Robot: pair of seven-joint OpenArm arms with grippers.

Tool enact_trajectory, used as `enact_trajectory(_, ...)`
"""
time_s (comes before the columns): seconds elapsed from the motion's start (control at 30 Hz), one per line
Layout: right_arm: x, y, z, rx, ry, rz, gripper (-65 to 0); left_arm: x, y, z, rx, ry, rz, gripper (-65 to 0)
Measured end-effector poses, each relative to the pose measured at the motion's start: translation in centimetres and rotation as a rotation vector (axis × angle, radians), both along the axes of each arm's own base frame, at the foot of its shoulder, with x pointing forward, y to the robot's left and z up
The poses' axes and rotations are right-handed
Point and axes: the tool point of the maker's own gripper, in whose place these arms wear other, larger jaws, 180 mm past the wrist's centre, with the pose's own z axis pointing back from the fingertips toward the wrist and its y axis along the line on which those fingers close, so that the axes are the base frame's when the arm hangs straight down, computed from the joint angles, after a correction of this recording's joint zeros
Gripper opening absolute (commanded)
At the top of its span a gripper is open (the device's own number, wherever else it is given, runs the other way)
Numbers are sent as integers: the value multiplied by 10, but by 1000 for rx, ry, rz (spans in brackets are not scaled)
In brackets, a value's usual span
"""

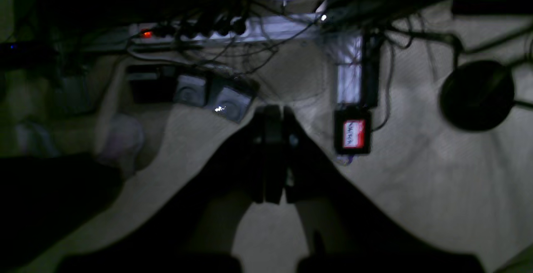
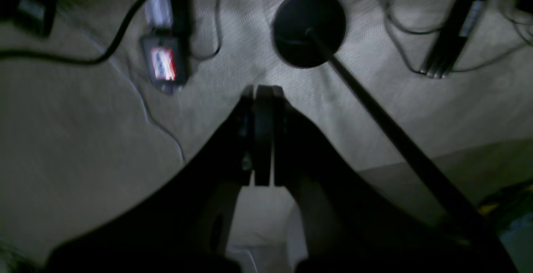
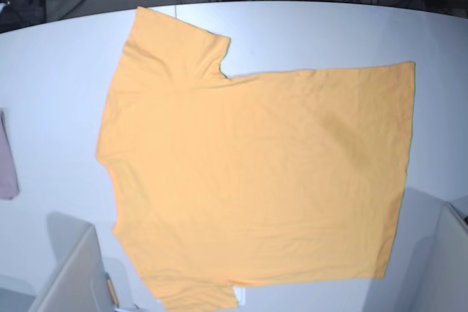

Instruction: Fold the T-shirt properly

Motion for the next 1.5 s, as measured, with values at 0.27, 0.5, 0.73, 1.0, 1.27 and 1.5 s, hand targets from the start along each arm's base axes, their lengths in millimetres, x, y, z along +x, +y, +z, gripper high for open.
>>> enact_trajectory(0.27, 1, -5, 48, -26, -2, -10, -650, 24, 6, 63, -13, -158, -63, -650)
enact_trajectory(0.5, 31, 4, 109, -20, -136, 36, -650, 54, -6, 123, -55, -293, -96, -650)
enact_trajectory(0.73, 110, 8, 145, -21, -364, 27, -650, 113, -26, 172, -102, -475, -101, -650)
enact_trajectory(1.0, 198, 23, 174, 197, -632, -252, -650, 145, -33, 199, -111, -592, -97, -650)
enact_trajectory(1.27, 235, 23, 186, 436, -690, -416, -413, 161, -31, 198, -130, -629, -53, -650)
enact_trajectory(1.5, 270, 22, 163, 599, -613, -523, -365, 182, 0, 198, -180, -672, 116, -160)
